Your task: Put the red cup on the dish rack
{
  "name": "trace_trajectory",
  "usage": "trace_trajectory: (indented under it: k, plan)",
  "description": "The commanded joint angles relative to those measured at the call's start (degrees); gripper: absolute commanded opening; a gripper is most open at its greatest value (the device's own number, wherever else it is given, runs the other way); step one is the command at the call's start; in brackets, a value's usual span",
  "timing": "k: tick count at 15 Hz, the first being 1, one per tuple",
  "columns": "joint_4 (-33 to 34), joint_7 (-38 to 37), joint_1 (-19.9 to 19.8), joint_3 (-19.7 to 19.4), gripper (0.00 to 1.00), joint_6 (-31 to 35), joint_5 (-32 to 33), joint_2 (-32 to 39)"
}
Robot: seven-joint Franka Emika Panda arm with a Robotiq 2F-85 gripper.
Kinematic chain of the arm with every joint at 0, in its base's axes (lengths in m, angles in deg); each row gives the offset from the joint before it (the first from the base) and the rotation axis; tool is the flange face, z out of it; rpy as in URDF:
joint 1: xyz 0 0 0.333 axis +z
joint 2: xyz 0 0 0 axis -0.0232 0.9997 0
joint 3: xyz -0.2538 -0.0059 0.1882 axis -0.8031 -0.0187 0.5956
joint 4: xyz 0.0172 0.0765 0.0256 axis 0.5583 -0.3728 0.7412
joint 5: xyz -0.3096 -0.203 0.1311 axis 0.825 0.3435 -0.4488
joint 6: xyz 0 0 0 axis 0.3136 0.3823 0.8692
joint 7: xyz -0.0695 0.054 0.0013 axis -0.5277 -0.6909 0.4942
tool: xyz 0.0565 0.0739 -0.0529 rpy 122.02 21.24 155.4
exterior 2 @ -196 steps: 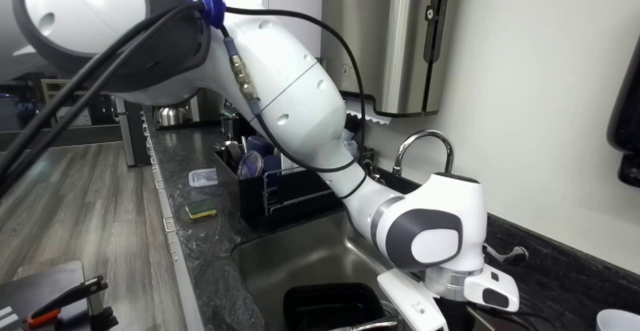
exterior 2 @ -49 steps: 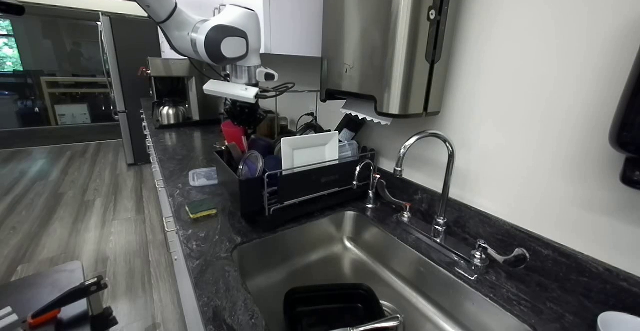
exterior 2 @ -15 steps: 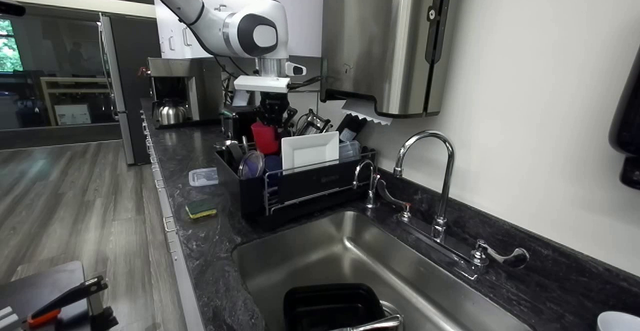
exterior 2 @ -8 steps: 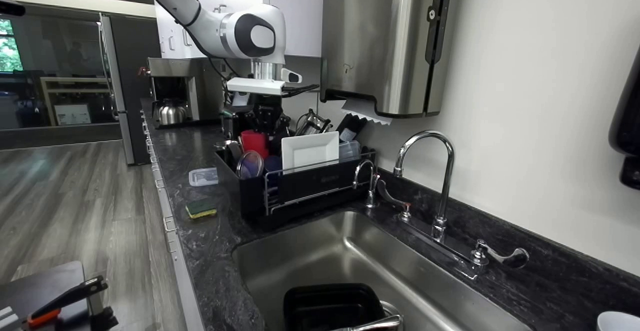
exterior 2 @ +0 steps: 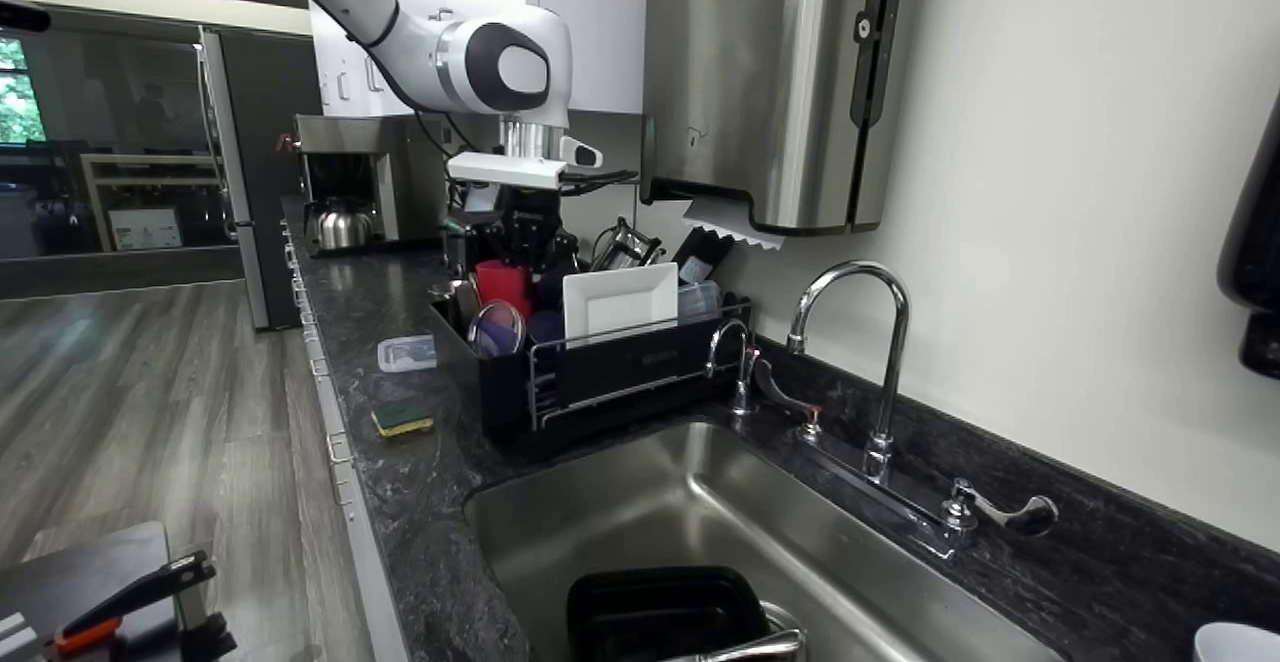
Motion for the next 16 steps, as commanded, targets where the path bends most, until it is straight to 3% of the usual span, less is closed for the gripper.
trace_trajectory:
  k: [1, 2, 4, 13, 16]
  plan:
    - [-2.82, 1.83, -1.43, 0.81, 0.01, 1.4, -2.8, -1.82]
    - [-3.31, 2.57, -1.78, 0.96, 0.3, 1.93, -3.91, -2.08]
    - [-4.73, 4.64, -2.47, 1.14, 0.37, 3.27, -6.06, -2.84]
    - [-9.18, 11.59, -4.35, 0.86, 0.99, 4.53, -11.8, -5.88]
    - [-9.84, 12.46, -4.59, 0.76, 1.0, 5.0, -13.01, -6.81]
